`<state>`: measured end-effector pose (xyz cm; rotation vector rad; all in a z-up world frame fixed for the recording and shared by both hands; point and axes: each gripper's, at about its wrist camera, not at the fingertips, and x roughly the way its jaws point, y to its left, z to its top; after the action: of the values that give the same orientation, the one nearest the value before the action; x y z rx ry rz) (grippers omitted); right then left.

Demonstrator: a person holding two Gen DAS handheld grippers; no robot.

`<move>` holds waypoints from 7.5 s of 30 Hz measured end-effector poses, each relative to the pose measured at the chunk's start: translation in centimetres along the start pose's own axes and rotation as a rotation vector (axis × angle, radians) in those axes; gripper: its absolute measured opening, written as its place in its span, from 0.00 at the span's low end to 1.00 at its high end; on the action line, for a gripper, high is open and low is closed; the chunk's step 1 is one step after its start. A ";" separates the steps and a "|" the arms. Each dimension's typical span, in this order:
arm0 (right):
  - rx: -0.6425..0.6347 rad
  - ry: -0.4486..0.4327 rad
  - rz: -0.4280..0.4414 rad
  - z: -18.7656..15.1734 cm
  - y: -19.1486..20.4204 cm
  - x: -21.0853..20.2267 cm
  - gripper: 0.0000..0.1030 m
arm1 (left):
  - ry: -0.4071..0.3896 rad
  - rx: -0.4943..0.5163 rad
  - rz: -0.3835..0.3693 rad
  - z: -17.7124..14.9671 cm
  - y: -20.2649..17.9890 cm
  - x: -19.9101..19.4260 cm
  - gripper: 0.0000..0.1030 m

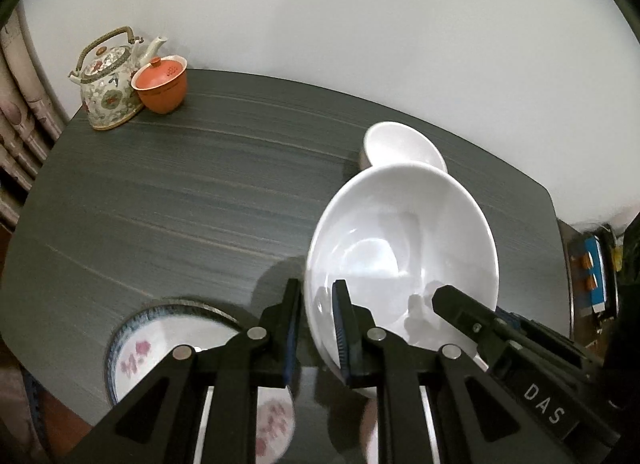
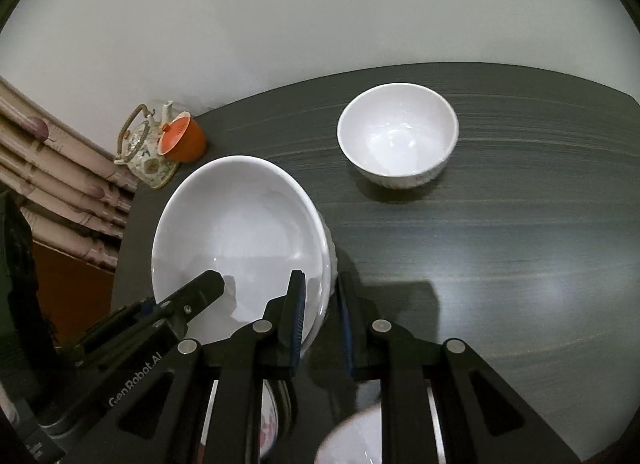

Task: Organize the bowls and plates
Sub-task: 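Lift the white bowl with both tools and carry it over the pink-rimmed bowl, then lower the white bowl into the pink-rimmed bowl and open both tools, then move both tools to the 'Rabbit' white bowl and grip its rim, then lift the 'Rabbit' bowl with both tools and carry it over the nested bowls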

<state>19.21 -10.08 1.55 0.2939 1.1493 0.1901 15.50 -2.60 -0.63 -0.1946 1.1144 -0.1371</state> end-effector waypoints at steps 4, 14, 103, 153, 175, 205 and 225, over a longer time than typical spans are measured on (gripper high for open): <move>0.004 -0.012 0.004 -1.6 -0.7 -1.8 0.15 | -0.001 0.032 0.002 -2.2 -2.0 -0.9 0.16; 0.033 -0.063 -0.005 -6.7 -4.4 -6.4 0.15 | 0.002 0.103 0.001 -7.1 -7.0 -2.4 0.16; 0.039 0.046 -0.161 -13.6 -9.1 -3.3 0.22 | 0.236 0.148 0.014 -11.4 -8.0 6.0 0.24; 0.073 -0.058 -0.081 -3.9 -11.5 -5.2 0.36 | 0.028 0.140 0.125 -0.5 -6.1 4.9 0.36; 0.126 -0.018 -0.034 9.0 -12.5 3.2 0.37 | 0.105 -0.104 -0.048 11.4 -3.8 14.1 0.36; 0.172 0.051 0.007 11.5 -13.7 10.2 0.16 | 0.176 -0.076 -0.065 14.2 -3.7 20.2 0.15; 0.141 0.000 0.005 9.3 -10.7 4.8 0.16 | 0.110 -0.026 -0.040 11.5 -5.8 11.8 0.15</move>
<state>29.65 -20.03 -2.60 0.4212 1.1640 0.1141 30.94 -9.68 -4.75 -0.2353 1.2222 -0.1705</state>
